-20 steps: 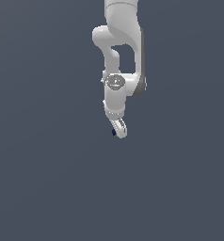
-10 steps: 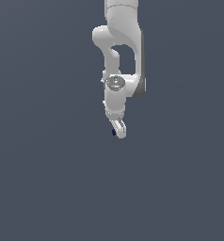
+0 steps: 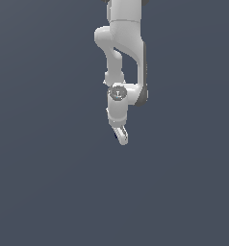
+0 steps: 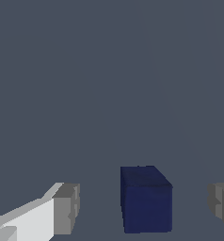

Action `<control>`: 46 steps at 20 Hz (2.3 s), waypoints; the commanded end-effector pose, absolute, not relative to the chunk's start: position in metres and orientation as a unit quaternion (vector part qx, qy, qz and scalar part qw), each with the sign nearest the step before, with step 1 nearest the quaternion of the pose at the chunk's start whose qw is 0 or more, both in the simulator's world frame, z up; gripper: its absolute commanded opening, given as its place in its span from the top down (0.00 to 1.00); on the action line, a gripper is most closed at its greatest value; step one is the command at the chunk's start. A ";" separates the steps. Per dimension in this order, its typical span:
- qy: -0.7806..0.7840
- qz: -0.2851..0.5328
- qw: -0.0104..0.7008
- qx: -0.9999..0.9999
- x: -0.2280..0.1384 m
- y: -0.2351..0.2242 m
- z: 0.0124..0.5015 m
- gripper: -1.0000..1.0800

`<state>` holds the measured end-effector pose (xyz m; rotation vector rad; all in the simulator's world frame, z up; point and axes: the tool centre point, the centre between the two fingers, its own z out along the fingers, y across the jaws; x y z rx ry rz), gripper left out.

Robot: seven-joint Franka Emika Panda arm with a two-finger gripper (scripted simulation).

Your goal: Pick up the object and move it to a goal position.

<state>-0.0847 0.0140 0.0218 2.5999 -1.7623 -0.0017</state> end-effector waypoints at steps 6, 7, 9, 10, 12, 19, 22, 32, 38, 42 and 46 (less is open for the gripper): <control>-0.561 0.000 0.000 0.828 -0.084 0.014 0.013 1.00; -0.561 0.000 0.000 0.828 -0.084 0.014 0.013 1.00; -0.561 0.000 0.000 0.828 -0.084 0.014 0.013 1.00; -0.561 0.000 0.000 0.828 -0.084 0.014 0.013 1.00; -0.561 0.000 0.000 0.828 -0.084 0.014 0.013 1.00; -0.561 0.000 0.000 0.828 -0.083 0.011 0.018 1.00; -0.561 0.000 0.000 0.828 -0.081 0.004 0.028 1.00; -0.562 0.000 0.000 0.827 -0.063 -0.043 0.098 1.00; -0.562 0.000 0.001 0.827 -0.050 -0.074 0.144 1.00; -0.562 0.000 0.000 0.827 -0.044 -0.088 0.164 1.00; -0.561 0.000 0.000 0.828 -0.039 -0.095 0.176 1.00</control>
